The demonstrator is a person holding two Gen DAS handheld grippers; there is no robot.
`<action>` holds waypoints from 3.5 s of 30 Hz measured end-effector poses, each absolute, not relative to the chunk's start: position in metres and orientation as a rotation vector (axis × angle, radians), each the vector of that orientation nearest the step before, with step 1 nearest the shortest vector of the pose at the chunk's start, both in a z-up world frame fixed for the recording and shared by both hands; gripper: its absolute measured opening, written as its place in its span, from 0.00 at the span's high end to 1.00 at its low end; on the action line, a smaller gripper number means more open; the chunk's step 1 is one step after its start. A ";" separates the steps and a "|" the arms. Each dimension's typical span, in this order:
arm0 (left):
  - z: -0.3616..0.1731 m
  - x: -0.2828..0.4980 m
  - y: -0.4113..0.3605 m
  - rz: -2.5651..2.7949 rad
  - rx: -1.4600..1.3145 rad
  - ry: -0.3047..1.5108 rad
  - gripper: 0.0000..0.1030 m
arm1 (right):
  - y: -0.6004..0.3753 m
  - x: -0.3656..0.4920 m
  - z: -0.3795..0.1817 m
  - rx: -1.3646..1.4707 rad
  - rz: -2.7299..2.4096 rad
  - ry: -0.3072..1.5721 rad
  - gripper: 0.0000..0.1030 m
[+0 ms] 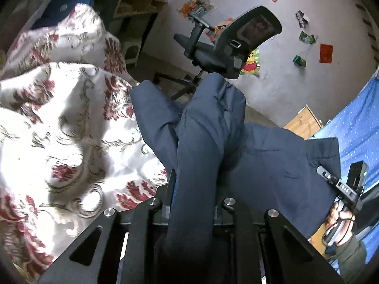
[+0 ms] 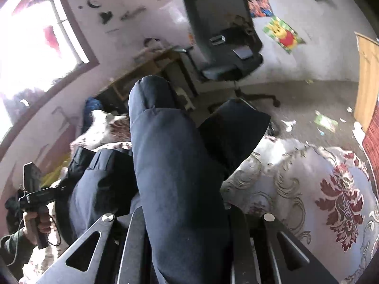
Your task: Fold large clothes
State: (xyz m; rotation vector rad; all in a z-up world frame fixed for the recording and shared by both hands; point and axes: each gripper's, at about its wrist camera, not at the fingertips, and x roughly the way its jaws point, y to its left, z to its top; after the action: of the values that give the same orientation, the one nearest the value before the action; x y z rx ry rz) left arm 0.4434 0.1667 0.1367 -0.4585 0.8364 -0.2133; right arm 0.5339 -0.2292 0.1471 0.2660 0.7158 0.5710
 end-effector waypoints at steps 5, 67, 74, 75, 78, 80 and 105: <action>0.143 0.426 0.178 -0.188 -0.465 0.840 0.84 | -0.217 0.523 0.156 0.255 0.599 0.721 0.84; 0.171 0.203 0.062 0.260 -0.023 0.439 0.07 | -0.167 0.272 0.152 -0.017 0.414 0.327 0.00; 0.162 0.187 0.048 0.226 -0.031 0.445 0.07 | -0.159 0.254 0.144 -0.024 0.436 0.335 0.00; 0.161 0.186 0.046 0.222 -0.027 0.444 0.07 | -0.158 0.252 0.142 -0.023 0.438 0.340 0.00; 0.158 0.185 0.041 0.221 -0.013 0.446 0.07 | -0.156 0.247 0.138 -0.031 0.442 0.343 0.00; 0.157 0.185 0.040 0.215 -0.015 0.439 0.07 | -0.156 0.245 0.136 -0.036 0.445 0.346 0.00; 0.098 0.177 0.034 0.181 0.012 0.556 0.07 | -0.144 0.231 0.085 -0.058 0.432 0.495 0.00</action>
State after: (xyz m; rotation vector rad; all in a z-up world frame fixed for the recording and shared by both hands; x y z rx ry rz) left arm 0.1774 0.0339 0.0982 0.0118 0.5561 0.1806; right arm 0.2307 -0.1436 0.0854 -0.0578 0.4954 0.4318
